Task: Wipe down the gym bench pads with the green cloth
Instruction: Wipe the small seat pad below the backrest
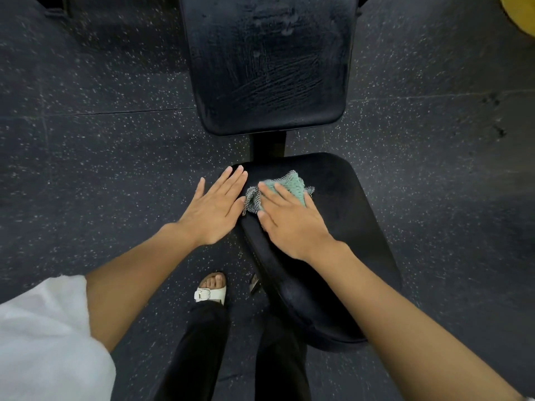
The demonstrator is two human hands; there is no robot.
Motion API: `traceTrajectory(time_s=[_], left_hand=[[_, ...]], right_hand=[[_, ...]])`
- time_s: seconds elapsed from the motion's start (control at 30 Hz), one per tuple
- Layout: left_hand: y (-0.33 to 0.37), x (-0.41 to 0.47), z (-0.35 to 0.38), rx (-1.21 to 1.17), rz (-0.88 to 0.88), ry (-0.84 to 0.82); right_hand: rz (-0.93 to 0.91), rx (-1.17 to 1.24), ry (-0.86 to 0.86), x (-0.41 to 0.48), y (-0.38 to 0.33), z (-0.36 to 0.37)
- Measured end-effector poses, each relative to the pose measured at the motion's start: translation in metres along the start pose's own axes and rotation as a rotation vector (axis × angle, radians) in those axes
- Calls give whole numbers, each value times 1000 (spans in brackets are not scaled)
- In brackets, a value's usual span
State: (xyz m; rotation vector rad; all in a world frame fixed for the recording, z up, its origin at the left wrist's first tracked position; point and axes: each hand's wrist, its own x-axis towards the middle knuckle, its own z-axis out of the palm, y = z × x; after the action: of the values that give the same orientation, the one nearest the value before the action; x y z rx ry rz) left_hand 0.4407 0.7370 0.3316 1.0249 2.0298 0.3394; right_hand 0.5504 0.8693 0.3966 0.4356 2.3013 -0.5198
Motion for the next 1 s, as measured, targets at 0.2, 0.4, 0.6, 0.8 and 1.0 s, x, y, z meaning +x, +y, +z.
traceTrajectory(time_s=[0.2,0.4,0.6,0.8,1.0], left_hand=[[12,-11,2,10,-7,3],[34,-17,10,-11,-45,20],[54,-18,15,-45,-144,31],[55,-20,20,-81,-176,73],[57,-20,21,-75,-199,81]], right_hand=[[-131,22,28,-50,20,0],[-284,-27,-59,-139,56,0],[-367,-16,-127,-137,71,-11],[-416,-8,-126,-71,92,-11],[-340,41,-37,7,107,-15]])
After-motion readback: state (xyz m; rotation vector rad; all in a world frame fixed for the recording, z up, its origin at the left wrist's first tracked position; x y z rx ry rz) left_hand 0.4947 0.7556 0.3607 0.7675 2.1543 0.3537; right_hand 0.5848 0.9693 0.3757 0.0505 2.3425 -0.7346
